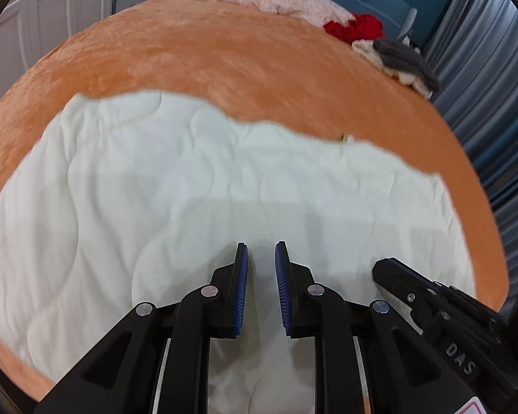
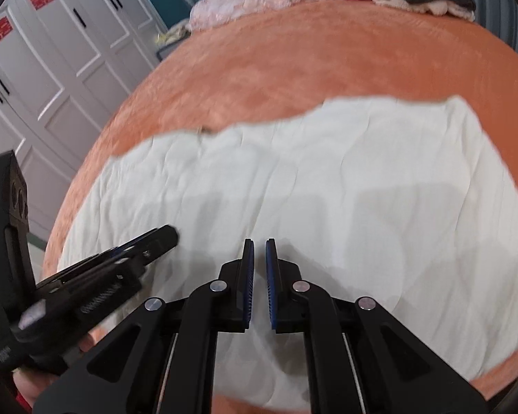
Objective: Fold large clothes
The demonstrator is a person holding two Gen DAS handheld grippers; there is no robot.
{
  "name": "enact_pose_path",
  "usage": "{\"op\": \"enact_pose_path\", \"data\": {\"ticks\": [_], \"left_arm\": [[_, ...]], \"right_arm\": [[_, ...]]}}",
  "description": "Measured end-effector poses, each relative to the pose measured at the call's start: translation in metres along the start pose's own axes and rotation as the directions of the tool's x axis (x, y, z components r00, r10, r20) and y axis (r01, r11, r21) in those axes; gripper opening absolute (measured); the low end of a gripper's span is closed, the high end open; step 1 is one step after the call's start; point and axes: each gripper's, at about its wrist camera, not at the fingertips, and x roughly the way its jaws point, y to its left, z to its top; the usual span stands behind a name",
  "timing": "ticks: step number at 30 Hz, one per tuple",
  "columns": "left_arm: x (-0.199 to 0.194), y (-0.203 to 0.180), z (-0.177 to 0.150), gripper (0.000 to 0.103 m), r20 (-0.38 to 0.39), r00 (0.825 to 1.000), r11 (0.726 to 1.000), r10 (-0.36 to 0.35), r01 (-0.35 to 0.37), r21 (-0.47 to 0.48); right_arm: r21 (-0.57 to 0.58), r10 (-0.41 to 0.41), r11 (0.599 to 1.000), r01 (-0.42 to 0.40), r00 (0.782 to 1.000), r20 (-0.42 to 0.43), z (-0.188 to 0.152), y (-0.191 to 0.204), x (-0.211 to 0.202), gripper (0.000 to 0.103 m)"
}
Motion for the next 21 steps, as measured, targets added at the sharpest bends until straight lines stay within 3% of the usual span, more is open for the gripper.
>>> {"op": "enact_pose_path", "data": {"ticks": [8, 13, 21], "left_arm": [[0.019, 0.012, -0.015, 0.013, -0.034, 0.999, 0.999, 0.038, -0.039, -0.032], [0.030, 0.017, -0.016, 0.008, -0.038, 0.998, 0.999, 0.045, -0.046, -0.030], [0.034, 0.020, -0.019, 0.008, -0.017, 0.999, 0.999, 0.043, -0.043, -0.008]], "right_arm": [[-0.065, -0.087, 0.995, 0.082, 0.993, -0.079, -0.018, 0.005, 0.028, 0.005], [-0.105, -0.115, 0.989, 0.108, 0.991, -0.064, -0.021, 0.005, 0.039, 0.005], [-0.100, -0.090, 0.991, 0.087, 0.996, -0.028, -0.024, -0.001, 0.042, 0.005]]}}
